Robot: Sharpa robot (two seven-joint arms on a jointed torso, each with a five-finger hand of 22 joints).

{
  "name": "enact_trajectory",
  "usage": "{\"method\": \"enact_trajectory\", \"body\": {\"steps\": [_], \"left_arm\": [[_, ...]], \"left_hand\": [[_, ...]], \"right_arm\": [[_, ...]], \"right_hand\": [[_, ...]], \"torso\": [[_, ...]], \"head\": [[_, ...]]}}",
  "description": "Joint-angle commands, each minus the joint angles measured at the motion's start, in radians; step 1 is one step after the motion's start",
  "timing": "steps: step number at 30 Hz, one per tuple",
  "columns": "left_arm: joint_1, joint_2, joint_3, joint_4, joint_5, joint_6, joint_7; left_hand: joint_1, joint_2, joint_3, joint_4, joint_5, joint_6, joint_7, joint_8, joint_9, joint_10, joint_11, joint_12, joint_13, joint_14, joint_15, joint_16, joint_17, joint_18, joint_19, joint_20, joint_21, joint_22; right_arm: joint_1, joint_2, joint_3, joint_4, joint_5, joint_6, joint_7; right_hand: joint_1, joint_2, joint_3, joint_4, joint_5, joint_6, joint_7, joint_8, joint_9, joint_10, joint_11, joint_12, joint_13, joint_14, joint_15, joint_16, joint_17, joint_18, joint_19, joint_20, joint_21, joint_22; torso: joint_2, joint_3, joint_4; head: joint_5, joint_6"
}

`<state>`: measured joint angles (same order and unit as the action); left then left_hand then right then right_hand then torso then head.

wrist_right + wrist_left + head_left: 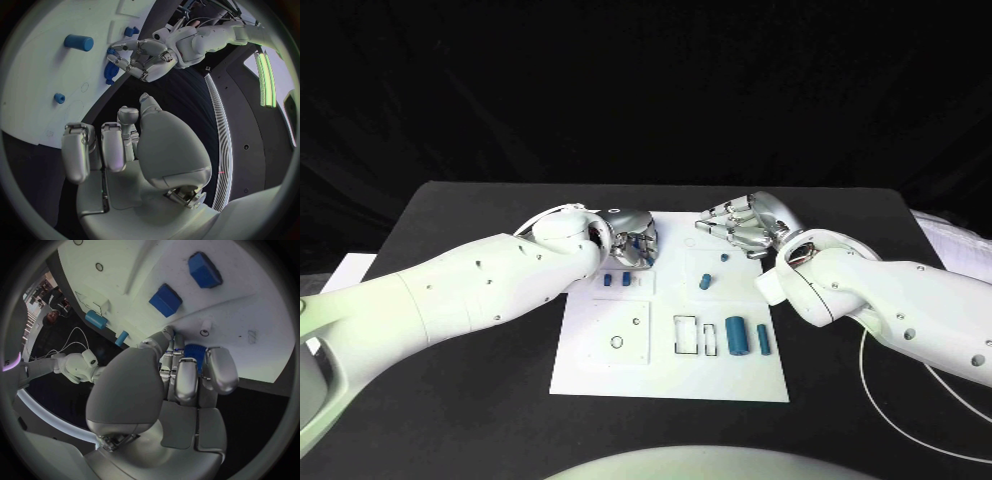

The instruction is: Assemble the parts on the task board

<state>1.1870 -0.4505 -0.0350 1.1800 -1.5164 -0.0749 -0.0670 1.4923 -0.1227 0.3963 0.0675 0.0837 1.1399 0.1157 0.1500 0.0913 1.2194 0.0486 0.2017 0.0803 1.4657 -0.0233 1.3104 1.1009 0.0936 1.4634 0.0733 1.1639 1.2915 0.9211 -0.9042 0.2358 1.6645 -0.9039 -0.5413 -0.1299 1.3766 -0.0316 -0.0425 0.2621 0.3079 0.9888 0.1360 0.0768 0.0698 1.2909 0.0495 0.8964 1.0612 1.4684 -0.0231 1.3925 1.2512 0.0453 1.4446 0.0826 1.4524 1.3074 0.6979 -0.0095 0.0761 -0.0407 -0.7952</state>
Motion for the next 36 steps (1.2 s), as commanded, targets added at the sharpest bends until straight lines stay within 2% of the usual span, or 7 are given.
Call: {"method": "enact_trajectory", "body": {"steps": [1, 4, 10, 16, 22, 25, 36], "left_arm": [[-0.002, -0.010, 0.004, 0.012, 0.016, -0.040, -0.039], [-0.001, -0.024, 0.012, 0.027, 0.038, -0.057, -0.050], [0.002, -0.057, 0.026, 0.065, 0.093, -0.065, -0.069], [0.008, -0.113, 0.036, 0.111, 0.134, -0.059, -0.090], [0.010, -0.145, 0.038, 0.115, 0.151, -0.016, -0.108], [0.011, -0.150, 0.038, 0.115, 0.154, 0.002, -0.111], [0.010, -0.155, 0.037, 0.110, 0.157, 0.032, -0.117]], "left_hand": [[-0.005, 0.003, 0.009, -0.002, -0.004, 0.010, 0.003, 0.003, 0.002, 0.013, 0.000, -0.008, 0.000, 0.025, -0.010, -0.005, -0.012, -0.011, 0.010, -0.005, 0.012, 0.008], [-0.007, 0.002, 0.013, -0.006, -0.004, 0.013, 0.004, 0.002, 0.002, 0.017, 0.000, -0.011, 0.000, 0.024, -0.010, -0.008, -0.020, -0.013, 0.012, -0.006, 0.020, 0.014], [-0.009, 0.001, 0.017, -0.009, -0.004, 0.016, 0.005, 0.001, 0.001, 0.020, 0.000, -0.014, 0.001, 0.023, -0.010, -0.010, -0.026, -0.013, 0.013, -0.006, 0.024, 0.018], [-0.011, 0.001, 0.021, -0.013, -0.004, 0.017, 0.006, -0.001, 0.001, 0.022, 0.000, -0.017, 0.001, 0.023, -0.010, -0.011, -0.030, -0.014, 0.014, -0.006, 0.026, 0.020], [-0.021, -0.006, 0.024, -0.016, -0.005, 0.019, 0.006, -0.005, 0.000, 0.026, 0.001, -0.024, 0.002, 0.022, -0.009, -0.012, -0.035, -0.014, 0.014, -0.006, 0.030, 0.023], [-0.026, -0.008, 0.025, -0.016, -0.005, 0.020, 0.006, -0.006, -0.001, 0.027, 0.001, -0.027, 0.002, 0.022, -0.009, -0.013, -0.038, -0.015, 0.014, -0.006, 0.031, 0.024], [-0.031, -0.010, 0.026, -0.016, -0.005, 0.019, 0.005, -0.009, -0.002, 0.027, 0.001, -0.031, 0.002, 0.021, -0.009, -0.013, -0.041, -0.014, 0.014, -0.005, 0.030, 0.025]], "right_arm": [[-0.001, 0.001, 0.000, 0.000, -0.004, 0.014, 0.010], [-0.001, 0.002, 0.000, 0.000, -0.004, 0.014, 0.010], [-0.001, 0.003, 0.000, -0.002, -0.004, 0.014, 0.010], [-0.001, 0.001, 0.000, -0.003, -0.003, 0.014, 0.010], [-0.001, 0.000, -0.001, -0.003, -0.003, 0.014, 0.009], [-0.002, 0.000, -0.001, -0.003, -0.003, 0.014, 0.009], [-0.002, 0.000, -0.001, -0.003, -0.003, 0.014, 0.008]], "right_hand": [[-0.001, 0.008, -0.003, -0.001, 0.004, 0.007, 0.001, -0.003, 0.001, -0.004, -0.001, 0.005, 0.000, 0.041, -0.004, -0.004, 0.001, 0.008, -0.007, -0.001, -0.003, 0.029], [-0.001, 0.008, -0.003, -0.001, 0.004, 0.007, 0.001, -0.003, 0.001, -0.004, -0.001, 0.005, 0.000, 0.041, -0.004, -0.004, 0.001, 0.008, -0.007, -0.001, -0.003, 0.029], [-0.001, 0.008, -0.003, -0.001, 0.004, 0.007, 0.001, -0.003, 0.001, -0.004, -0.001, 0.005, 0.000, 0.041, -0.004, -0.004, 0.001, 0.008, -0.007, -0.001, -0.003, 0.029], [-0.001, 0.009, -0.004, 0.000, 0.004, 0.008, 0.001, -0.003, 0.001, -0.003, -0.001, 0.006, 0.000, 0.041, -0.004, -0.004, 0.000, 0.008, -0.008, -0.001, -0.004, 0.028], [-0.001, 0.009, -0.004, 0.000, 0.004, 0.008, 0.001, -0.003, 0.001, -0.003, -0.001, 0.006, 0.000, 0.041, -0.004, -0.004, 0.000, 0.008, -0.008, -0.001, -0.004, 0.028], [-0.001, 0.009, -0.004, 0.000, 0.004, 0.008, 0.001, -0.003, 0.001, -0.003, -0.001, 0.006, 0.000, 0.041, -0.004, -0.004, 0.000, 0.008, -0.008, -0.001, -0.004, 0.028], [-0.001, 0.009, -0.004, 0.000, 0.004, 0.008, 0.001, -0.003, 0.001, -0.003, -0.001, 0.006, 0.000, 0.041, -0.004, -0.004, 0.000, 0.008, -0.008, -0.001, -0.004, 0.028]], "torso": [[0.000, -0.0001, 0.0001], [-0.001, 0.0011, 0.0010], [-0.002, 0.0007, 0.0024], [-0.002, 0.0003, 0.0030], [-0.002, 0.0001, 0.0062], [-0.002, -0.0012, 0.0048], [-0.002, -0.0001, 0.0042]], "head": [[-0.002, -0.001], [-0.001, -0.001], [0.002, 0.001], [0.003, 0.001], [0.007, -0.001], [0.006, -0.001], [0.009, -0.003]]}}
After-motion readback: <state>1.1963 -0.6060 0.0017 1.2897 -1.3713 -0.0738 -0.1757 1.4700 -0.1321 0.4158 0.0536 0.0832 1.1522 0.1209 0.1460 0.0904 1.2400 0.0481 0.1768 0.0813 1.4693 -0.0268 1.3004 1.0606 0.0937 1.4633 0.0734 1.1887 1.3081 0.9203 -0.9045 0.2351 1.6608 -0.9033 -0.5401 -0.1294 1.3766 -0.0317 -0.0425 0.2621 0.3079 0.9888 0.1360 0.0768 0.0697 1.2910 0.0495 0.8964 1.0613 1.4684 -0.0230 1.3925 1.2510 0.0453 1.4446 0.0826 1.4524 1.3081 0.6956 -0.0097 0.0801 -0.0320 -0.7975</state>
